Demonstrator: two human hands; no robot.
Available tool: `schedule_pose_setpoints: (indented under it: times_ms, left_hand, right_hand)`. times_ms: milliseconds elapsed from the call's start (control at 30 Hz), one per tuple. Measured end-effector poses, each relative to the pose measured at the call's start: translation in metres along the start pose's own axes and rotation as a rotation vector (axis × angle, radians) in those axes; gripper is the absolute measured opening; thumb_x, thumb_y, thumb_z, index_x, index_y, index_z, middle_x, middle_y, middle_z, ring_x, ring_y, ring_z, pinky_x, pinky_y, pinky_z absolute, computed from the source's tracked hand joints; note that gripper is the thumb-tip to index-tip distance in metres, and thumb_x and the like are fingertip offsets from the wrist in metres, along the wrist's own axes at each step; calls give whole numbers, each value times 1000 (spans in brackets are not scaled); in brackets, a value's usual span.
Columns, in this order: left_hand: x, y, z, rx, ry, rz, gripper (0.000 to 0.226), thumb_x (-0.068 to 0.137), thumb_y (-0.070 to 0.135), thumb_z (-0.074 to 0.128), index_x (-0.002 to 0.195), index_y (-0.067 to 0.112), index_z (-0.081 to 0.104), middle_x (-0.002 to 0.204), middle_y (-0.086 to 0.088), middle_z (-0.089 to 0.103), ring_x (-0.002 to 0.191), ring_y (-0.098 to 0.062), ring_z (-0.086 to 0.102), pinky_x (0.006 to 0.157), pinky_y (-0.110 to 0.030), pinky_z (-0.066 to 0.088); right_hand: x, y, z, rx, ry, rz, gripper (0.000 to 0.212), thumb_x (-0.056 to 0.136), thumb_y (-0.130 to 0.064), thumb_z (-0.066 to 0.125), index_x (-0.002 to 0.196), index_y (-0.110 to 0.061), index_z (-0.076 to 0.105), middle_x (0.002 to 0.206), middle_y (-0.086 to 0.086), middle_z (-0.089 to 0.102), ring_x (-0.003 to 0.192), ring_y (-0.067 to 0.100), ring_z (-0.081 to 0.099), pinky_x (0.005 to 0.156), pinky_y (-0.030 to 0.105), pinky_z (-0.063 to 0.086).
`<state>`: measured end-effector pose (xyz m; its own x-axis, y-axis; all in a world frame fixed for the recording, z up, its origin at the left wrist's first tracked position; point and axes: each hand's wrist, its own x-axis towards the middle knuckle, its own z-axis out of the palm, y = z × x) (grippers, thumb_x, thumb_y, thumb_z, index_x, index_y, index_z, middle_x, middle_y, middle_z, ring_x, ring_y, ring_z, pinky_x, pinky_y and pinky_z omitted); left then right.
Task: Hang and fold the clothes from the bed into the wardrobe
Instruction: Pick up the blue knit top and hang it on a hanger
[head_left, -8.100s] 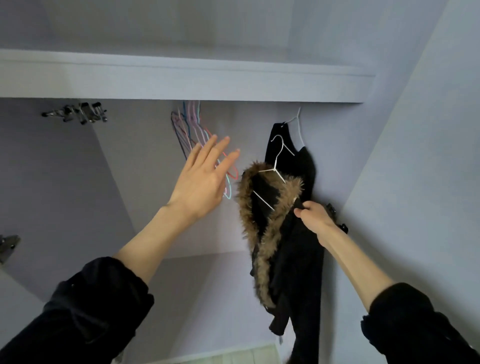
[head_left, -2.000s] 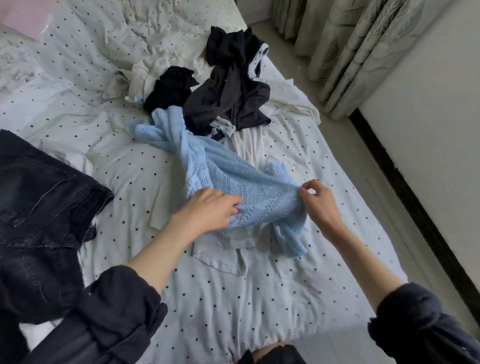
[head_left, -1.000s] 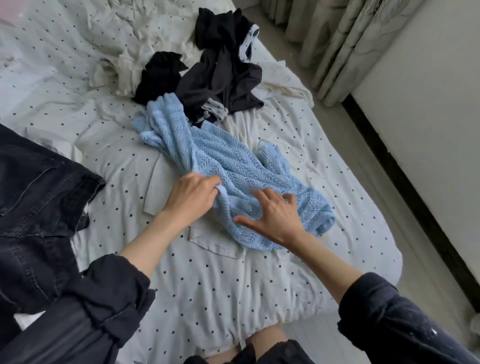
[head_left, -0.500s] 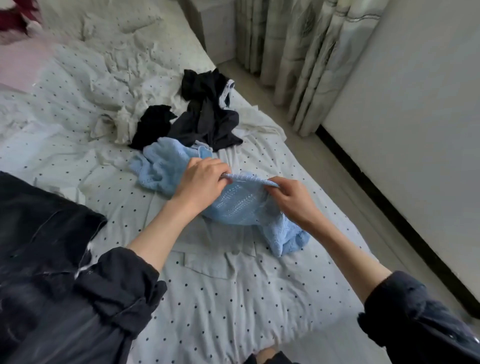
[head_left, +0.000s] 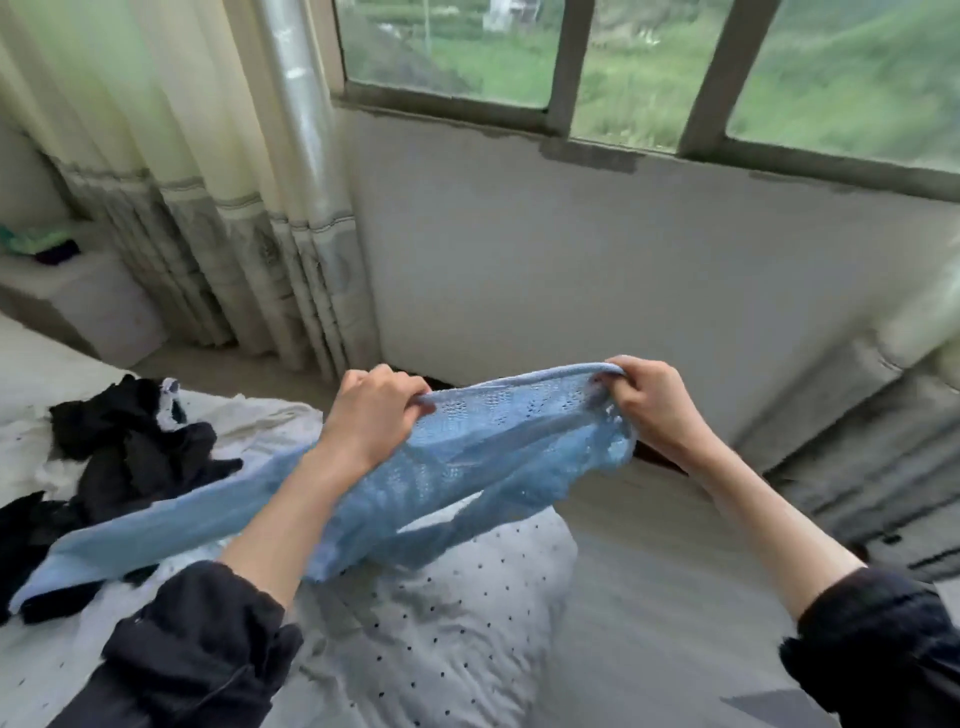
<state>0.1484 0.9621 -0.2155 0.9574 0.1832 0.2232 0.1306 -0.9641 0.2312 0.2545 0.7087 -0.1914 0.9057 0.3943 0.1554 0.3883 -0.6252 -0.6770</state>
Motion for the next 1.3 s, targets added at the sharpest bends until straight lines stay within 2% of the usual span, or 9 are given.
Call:
schedule_pose_setpoints:
  times_ms: [133, 267, 500, 700, 867, 1000, 1100, 1167, 1300]
  left_hand:
    - [8, 80, -10, -319, 41, 130, 14, 86, 26, 67, 94, 15, 73, 89, -7, 71, 88, -29, 64, 79, -38, 49]
    - [13, 177, -14, -446, 71, 325, 11, 84, 16, 69, 92, 9, 73, 83, -10, 68, 81, -31, 63, 74, -37, 49]
    - [0, 348, -17, -588, 30, 522, 18, 82, -3, 62, 94, 2, 73, 93, -14, 71, 87, -27, 63, 73, -16, 37]
    - [-33, 463, 4, -602, -111, 571, 21, 82, -4, 58, 96, 1, 73, 96, -16, 72, 94, -29, 63, 76, -23, 38]
    - [-61, 551, 25, -558, -333, 681, 19, 79, -3, 57, 89, 1, 73, 82, -16, 70, 81, -31, 65, 76, -30, 50]
    - [-78, 604, 39, -531, -460, 749, 10, 81, 5, 67, 87, 4, 74, 67, -4, 65, 61, -13, 58, 59, -13, 41]
    - [-92, 645, 44, -503, -493, 830, 14, 81, 5, 64, 90, 7, 75, 76, -7, 69, 69, -14, 58, 57, -14, 37]
    - [-96, 664, 48, -476, -483, 833, 17, 82, 5, 62, 91, 9, 75, 84, -10, 71, 79, -19, 61, 69, -19, 42]
    - [-107, 706, 68, -406, -433, 843, 14, 83, 12, 59, 86, 4, 71, 89, -17, 69, 78, -34, 55, 71, -32, 45]
  right_hand:
    - [-62, 43, -78, -86, 259, 172, 26, 85, 2, 48, 89, -8, 71, 85, 12, 72, 83, 27, 63, 76, 33, 45]
    - [-133, 74, -150, -279, 437, 303, 23, 90, -10, 47, 98, -12, 69, 93, 17, 71, 94, 37, 62, 86, 40, 42]
    - [-266, 139, -255, -523, 512, 700, 28, 84, -5, 48, 100, -20, 67, 104, 7, 68, 103, 31, 58, 88, 36, 36]
    - [-388, 202, -329, -342, 568, 1077, 29, 80, -1, 49, 94, -15, 71, 108, 11, 68, 106, 31, 57, 82, 32, 46]
    - [-453, 233, -381, -312, 804, 1115, 30, 78, 3, 48, 85, -10, 74, 95, 19, 70, 102, 36, 60, 85, 34, 48]
    - [-501, 246, -414, -308, 986, 1134, 27, 83, 0, 47, 89, -8, 72, 101, 20, 69, 99, 37, 61, 82, 38, 48]
    - [-528, 243, -438, -372, 1165, 1114, 26, 88, -3, 45, 100, -6, 67, 107, 20, 66, 102, 39, 59, 82, 38, 46]
    - [-539, 237, -448, -440, 1225, 1090, 27, 91, -3, 44, 109, -4, 63, 110, 21, 65, 105, 40, 56, 84, 39, 42]
    - [-576, 241, -455, -524, 1169, 1128, 25, 90, -2, 46, 107, -5, 64, 109, 19, 66, 102, 40, 58, 87, 44, 46]
